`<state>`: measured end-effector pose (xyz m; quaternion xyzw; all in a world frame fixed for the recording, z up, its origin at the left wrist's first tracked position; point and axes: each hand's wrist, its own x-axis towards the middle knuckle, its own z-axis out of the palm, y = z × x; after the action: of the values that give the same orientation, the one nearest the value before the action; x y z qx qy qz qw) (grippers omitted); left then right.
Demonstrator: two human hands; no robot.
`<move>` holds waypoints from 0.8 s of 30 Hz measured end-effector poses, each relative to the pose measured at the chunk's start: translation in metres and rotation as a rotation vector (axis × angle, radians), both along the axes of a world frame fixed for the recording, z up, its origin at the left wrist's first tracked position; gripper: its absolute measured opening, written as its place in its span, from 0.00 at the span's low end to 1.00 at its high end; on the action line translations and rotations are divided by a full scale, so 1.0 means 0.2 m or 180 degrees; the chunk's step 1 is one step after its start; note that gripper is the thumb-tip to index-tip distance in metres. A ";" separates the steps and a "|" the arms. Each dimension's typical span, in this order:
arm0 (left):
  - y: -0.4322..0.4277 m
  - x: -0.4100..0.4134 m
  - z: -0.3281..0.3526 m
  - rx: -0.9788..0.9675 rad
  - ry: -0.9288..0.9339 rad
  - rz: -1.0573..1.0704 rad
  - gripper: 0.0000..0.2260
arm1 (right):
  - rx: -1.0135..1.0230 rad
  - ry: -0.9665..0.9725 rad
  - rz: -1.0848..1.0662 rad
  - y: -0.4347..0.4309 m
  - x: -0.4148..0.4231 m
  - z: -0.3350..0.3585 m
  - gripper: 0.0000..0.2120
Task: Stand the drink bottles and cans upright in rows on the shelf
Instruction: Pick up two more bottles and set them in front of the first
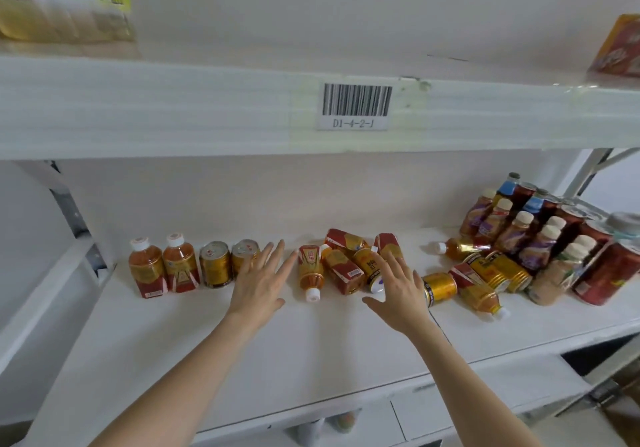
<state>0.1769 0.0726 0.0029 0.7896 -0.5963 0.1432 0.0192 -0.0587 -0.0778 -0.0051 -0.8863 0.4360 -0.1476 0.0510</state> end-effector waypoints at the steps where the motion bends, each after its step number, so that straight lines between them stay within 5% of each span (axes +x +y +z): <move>1: -0.03 -0.03 -0.01 0.0034 0.0005 0.0059 0.45 | -0.0004 0.0013 0.0045 -0.05 -0.03 0.00 0.42; 14: -0.18 -0.19 -0.07 0.0396 -0.0128 0.0659 0.46 | -0.0035 0.0348 0.0424 -0.52 -0.21 0.03 0.37; 24: -0.36 -0.13 -0.12 0.0647 -0.0191 0.0412 0.42 | -0.0089 0.0695 0.0572 -0.74 -0.21 -0.01 0.37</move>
<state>0.1499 -0.0001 -0.0221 0.8198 -0.5558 0.1064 -0.0882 -0.1006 -0.2266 -0.0080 -0.9332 0.3557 -0.0512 0.0039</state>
